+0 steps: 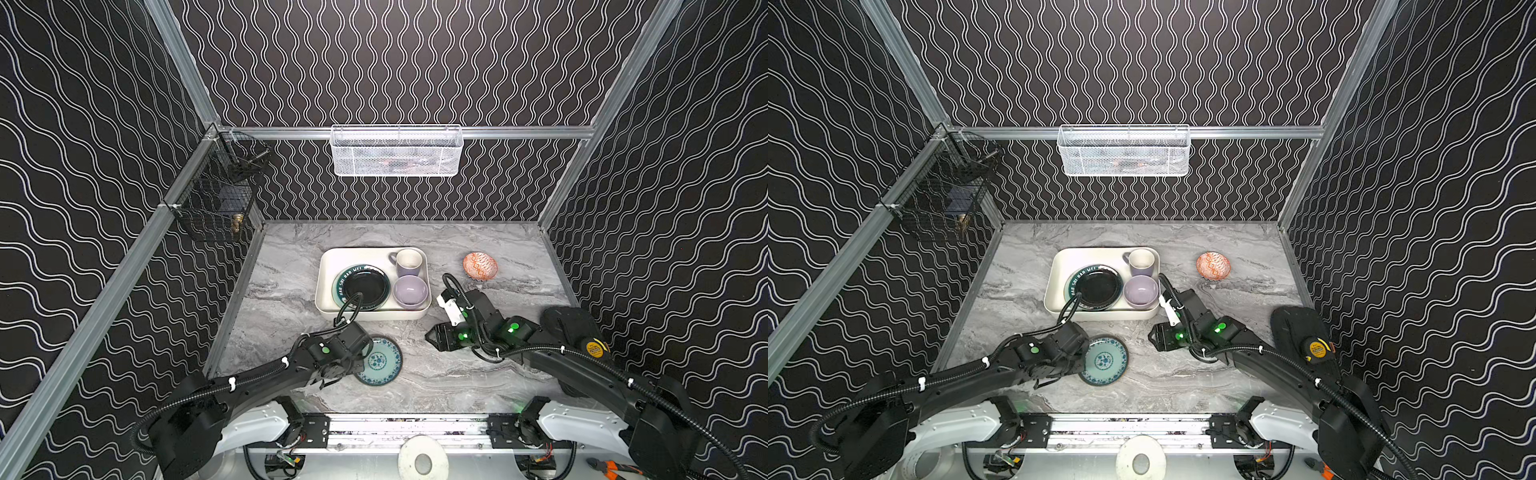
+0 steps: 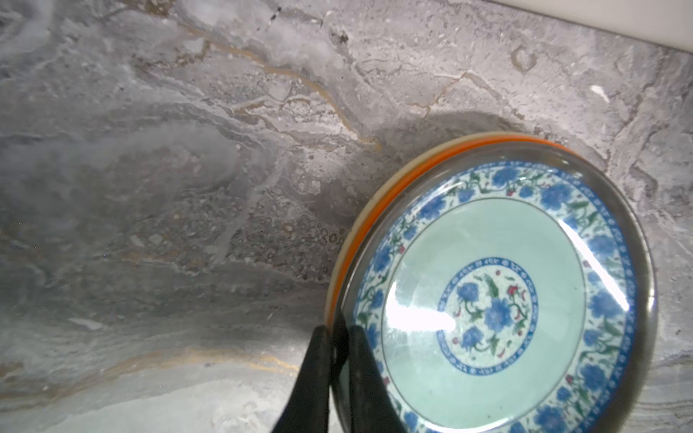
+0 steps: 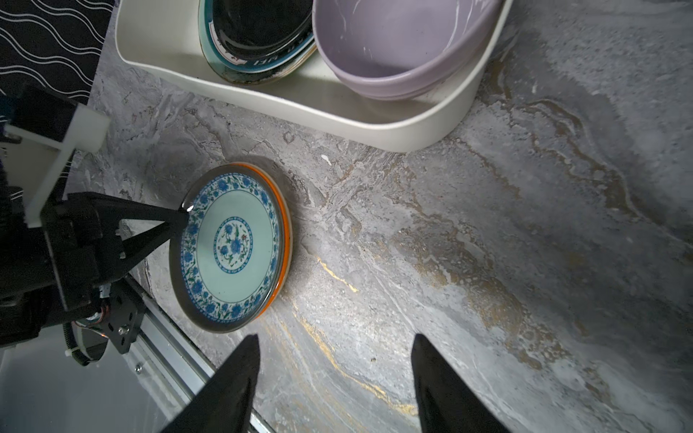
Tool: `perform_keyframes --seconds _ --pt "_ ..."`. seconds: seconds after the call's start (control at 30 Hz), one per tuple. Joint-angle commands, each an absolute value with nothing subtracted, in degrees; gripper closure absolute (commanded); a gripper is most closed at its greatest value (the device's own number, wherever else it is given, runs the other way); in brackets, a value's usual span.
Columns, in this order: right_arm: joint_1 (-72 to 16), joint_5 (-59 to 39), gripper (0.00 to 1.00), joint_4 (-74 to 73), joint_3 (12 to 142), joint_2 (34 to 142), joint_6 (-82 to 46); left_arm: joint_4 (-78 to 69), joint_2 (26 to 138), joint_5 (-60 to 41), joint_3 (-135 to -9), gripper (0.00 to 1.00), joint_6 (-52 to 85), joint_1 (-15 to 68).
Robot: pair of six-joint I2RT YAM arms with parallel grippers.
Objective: Place the mixed dishes into the plastic bin
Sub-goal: 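Close the left gripper on the blue-and-white patterned plate's edge, then lift the patterned plate off the orange plate with the left gripper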
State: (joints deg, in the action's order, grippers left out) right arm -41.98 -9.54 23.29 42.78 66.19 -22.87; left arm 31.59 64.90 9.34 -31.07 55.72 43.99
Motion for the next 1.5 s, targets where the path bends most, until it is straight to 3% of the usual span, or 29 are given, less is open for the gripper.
perform_keyframes --seconds 0.0,0.2,0.7,0.8,0.87,1.2,1.47 --pt "-42.0 -9.1 0.34 24.2 43.5 66.0 -22.6 35.6 65.1 9.7 -31.8 0.89 55.4 44.2" --pt "-41.9 -8.9 0.34 24.4 44.2 66.0 -22.2 38.8 63.4 10.5 -34.6 1.0 54.7 44.2" --pt "-40.6 -10.1 0.32 26.2 45.9 64.5 -20.7 38.3 60.4 8.3 -39.3 1.0 54.0 44.2" --pt "-40.6 -10.5 0.26 26.3 46.3 63.9 -20.7 38.7 59.6 8.7 -40.6 1.0 53.8 44.3" --pt "-40.6 -10.6 0.01 26.5 46.4 63.5 -20.7 39.2 59.4 9.0 -41.5 1.0 53.5 44.2" --pt "-40.6 -10.5 0.01 27.9 47.9 63.5 -21.5 39.6 57.9 9.3 -44.0 1.0 52.7 44.2" --pt "-40.6 -10.0 0.01 29.7 51.6 63.1 -21.1 43.9 59.1 14.9 -53.3 1.0 49.9 43.9"
